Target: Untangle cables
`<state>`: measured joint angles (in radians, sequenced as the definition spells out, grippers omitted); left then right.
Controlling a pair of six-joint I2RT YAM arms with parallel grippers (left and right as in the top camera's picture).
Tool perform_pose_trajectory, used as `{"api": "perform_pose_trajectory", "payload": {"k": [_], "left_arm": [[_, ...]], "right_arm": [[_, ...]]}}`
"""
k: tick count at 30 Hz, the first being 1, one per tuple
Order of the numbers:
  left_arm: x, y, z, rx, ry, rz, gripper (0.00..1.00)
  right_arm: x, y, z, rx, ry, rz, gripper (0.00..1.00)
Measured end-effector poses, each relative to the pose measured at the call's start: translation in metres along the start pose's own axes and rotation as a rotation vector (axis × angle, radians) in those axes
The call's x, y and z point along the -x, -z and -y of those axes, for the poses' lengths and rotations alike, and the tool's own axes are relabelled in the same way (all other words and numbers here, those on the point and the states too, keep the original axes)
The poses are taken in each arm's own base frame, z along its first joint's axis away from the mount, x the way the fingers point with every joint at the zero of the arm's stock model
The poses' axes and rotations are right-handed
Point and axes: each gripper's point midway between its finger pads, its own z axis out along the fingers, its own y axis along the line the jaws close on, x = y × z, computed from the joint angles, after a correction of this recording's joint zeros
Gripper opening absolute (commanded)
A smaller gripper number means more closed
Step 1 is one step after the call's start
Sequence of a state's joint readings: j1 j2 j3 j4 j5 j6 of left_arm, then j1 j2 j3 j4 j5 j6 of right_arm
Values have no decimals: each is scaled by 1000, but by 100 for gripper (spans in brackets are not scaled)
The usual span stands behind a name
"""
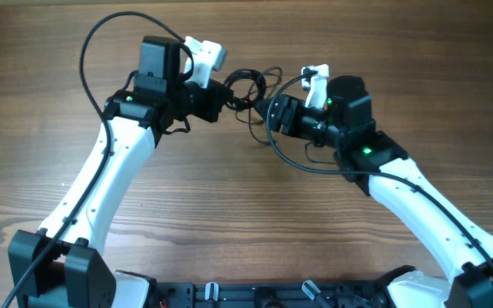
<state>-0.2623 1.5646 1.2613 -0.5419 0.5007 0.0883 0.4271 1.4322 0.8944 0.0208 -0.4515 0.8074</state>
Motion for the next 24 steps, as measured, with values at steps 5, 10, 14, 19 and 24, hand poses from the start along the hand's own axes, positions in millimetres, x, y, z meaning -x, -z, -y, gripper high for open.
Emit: {"api": "perform_pose_trajectory", "payload": {"k": [5, 10, 14, 19, 24], "left_arm": [[-2, -5, 23, -79, -59, -11, 4], [-10, -12, 48, -129, -103, -42, 4], [-16, -17, 67, -163, -162, -64, 4], [-20, -19, 73, -166, -183, -78, 4], [-12, -9, 3, 102, 90, -50, 4]], "right_arm": [[6, -19, 21, -46, -107, 38, 48], [14, -23, 17, -19, -178, 70, 42], [14, -23, 18, -22, -215, 70, 15], [12, -23, 26, -50, -252, 68, 5], [20, -8, 29, 24, -239, 1, 4]]}}
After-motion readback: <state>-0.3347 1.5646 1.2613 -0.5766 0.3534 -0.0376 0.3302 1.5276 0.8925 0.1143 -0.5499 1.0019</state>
